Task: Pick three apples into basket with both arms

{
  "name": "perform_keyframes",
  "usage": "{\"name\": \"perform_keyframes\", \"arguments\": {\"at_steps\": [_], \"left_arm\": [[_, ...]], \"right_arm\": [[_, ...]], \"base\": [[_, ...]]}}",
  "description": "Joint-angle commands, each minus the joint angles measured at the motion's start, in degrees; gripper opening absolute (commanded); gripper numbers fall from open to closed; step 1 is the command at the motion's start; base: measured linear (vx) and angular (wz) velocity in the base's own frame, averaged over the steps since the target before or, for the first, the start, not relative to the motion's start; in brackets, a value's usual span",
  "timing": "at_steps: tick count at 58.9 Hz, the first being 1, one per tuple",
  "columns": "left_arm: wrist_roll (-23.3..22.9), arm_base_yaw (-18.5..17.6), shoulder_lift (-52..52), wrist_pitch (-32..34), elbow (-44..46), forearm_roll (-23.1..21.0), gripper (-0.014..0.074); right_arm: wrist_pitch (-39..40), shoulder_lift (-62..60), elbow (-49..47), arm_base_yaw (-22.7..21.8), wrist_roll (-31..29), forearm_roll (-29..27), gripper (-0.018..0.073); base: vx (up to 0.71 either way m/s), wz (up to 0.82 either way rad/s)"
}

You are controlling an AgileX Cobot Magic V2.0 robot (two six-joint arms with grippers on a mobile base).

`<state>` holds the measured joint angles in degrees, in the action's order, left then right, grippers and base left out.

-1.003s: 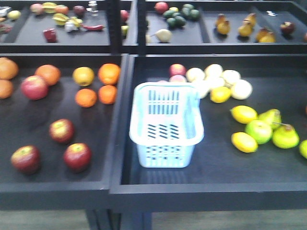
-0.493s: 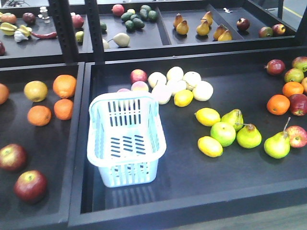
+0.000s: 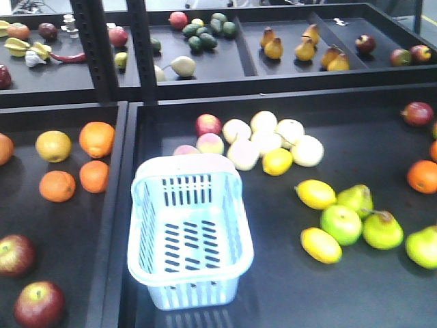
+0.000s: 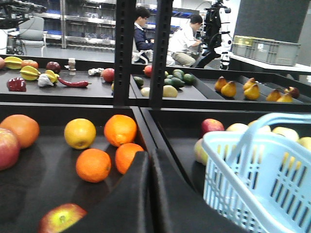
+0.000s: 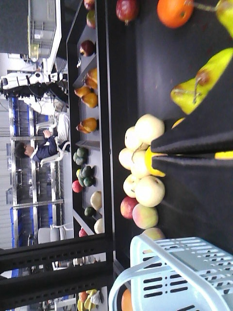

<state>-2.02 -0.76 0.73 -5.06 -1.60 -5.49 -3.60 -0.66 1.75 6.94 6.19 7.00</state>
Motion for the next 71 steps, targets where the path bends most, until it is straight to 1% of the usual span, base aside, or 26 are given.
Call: {"name": "perform_keyframes", "arguments": {"at_steps": [1,29,71], "left_arm": [[-0.37,0.18,0.75,3.85,1.43,-0.14,-0.0006],[-0.37,0.18,0.75,3.85,1.43,-0.14,-0.0006],[-0.37,0.18,0.75,3.85,1.43,-0.14,-0.0006]], "right_arm": [[4.08,-0.67,0.51,-0.27,-0.46,0.42,-0.0005],[4.08,-0.67,0.51,-0.27,-0.46,0.42,-0.0005],[4.03,-0.67,0.51,-0.27,-0.46,0.42,-0.0005]], "base": [[0.18,0.20],[0.12,0.21],[0.01,0.01]]}}
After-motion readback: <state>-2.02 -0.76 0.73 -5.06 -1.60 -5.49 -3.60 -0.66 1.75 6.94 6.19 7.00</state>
